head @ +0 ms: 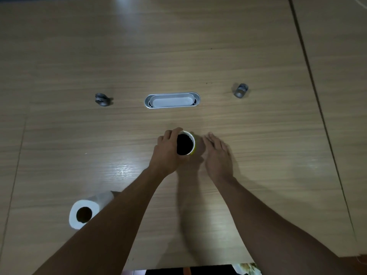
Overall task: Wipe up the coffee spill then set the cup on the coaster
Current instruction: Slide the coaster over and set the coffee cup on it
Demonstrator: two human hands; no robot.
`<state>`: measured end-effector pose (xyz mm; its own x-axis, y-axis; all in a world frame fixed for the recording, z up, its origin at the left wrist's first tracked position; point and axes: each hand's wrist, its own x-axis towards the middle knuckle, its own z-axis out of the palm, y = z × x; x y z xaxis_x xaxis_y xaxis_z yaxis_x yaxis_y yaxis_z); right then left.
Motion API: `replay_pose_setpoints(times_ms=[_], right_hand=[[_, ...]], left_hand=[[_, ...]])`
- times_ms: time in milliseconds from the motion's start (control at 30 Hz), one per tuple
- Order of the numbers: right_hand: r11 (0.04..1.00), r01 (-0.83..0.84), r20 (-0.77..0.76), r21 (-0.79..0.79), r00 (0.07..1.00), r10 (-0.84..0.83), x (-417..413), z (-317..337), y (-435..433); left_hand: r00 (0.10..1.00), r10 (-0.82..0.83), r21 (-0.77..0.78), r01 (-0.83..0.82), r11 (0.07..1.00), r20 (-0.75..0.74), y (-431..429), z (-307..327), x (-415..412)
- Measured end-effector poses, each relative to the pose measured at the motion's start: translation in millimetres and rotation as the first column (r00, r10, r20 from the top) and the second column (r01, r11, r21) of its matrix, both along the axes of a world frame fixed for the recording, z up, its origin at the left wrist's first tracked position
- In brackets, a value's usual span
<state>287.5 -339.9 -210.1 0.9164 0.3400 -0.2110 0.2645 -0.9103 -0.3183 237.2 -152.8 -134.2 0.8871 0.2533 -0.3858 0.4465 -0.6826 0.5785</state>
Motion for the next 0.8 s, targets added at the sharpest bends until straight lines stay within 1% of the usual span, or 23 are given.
replay_pose_setpoints(times_ms=[200,267,333,400,467,500,533,567,600,633,667,700,733,800], right_hand=[[0.997,-0.048,-0.005,-0.061,0.999,0.048,-0.9,5.9,-1.2],[0.995,-0.063,0.000,-0.072,0.998,0.063,-2.5,3.9,-2.8],[0.996,-0.055,0.035,-0.072,0.998,0.057,-4.0,0.6,-2.7],[0.996,-0.044,0.062,-0.084,0.997,0.049,-6.1,-4.4,-1.6],[0.994,-0.031,0.123,-0.109,0.991,0.045,-7.7,-9.9,0.8],[0.993,-0.023,0.163,-0.116,0.986,0.042,-8.4,-12.0,1.2],[0.993,-0.020,0.197,-0.114,0.980,0.043,-8.6,-16.8,0.7],[0.992,-0.019,0.216,-0.122,0.975,0.045,-9.5,-21.0,0.1],[0.992,-0.017,0.238,-0.124,0.970,0.047,-10.0,-25.9,-0.6],[0.992,-0.017,0.248,-0.123,0.968,0.047,-10.3,-30.3,0.1],[0.992,-0.010,0.265,-0.124,0.963,0.043,-10.4,-34.1,-0.4],[0.993,-0.006,0.271,-0.114,0.962,0.037,-10.0,-33.3,-1.7],[0.993,-0.006,0.275,-0.117,0.961,0.038,-10.6,-36.1,-3.4],[0.995,-0.014,0.273,-0.102,0.961,0.041,-11.5,-38.5,-5.0]], left_hand=[[1.000,-0.002,0.033,0.001,0.999,0.010,-7.5,-8.6,1.0],[1.000,-0.009,0.020,0.009,1.000,0.026,-8.1,-11.1,-0.9],[0.999,-0.019,-0.004,0.019,1.000,0.028,-6.0,-13.6,-2.9],[0.998,-0.001,-0.021,0.002,1.000,0.061,-3.8,-11.6,-5.6],[0.984,0.110,-0.055,-0.103,0.993,0.140,-0.7,-9.5,-10.7],[0.957,0.208,-0.077,-0.196,0.977,0.200,2.7,-8.9,-15.3],[0.911,0.317,-0.102,-0.301,0.948,0.264,8.0,-12.3,-21.1],[0.866,0.396,-0.106,-0.382,0.918,0.305,14.3,-17.1,-28.4],[0.846,0.425,-0.087,-0.420,0.903,0.322,22.3,-29.7,-36.7],[0.861,0.400,-0.027,-0.413,0.910,0.314,31.3,-47.0,-46.6],[0.902,0.324,0.077,-0.359,0.930,0.286,39.3,-65.3,-56.4],[0.946,0.221,0.198,-0.269,0.942,0.237,44.8,-78.7,-66.6],[0.974,0.131,0.285,-0.181,0.941,0.186,49.5,-93.3,-76.4],[0.990,-0.002,0.346,-0.047,0.937,0.141,54.1,-107.1,-88.8]])
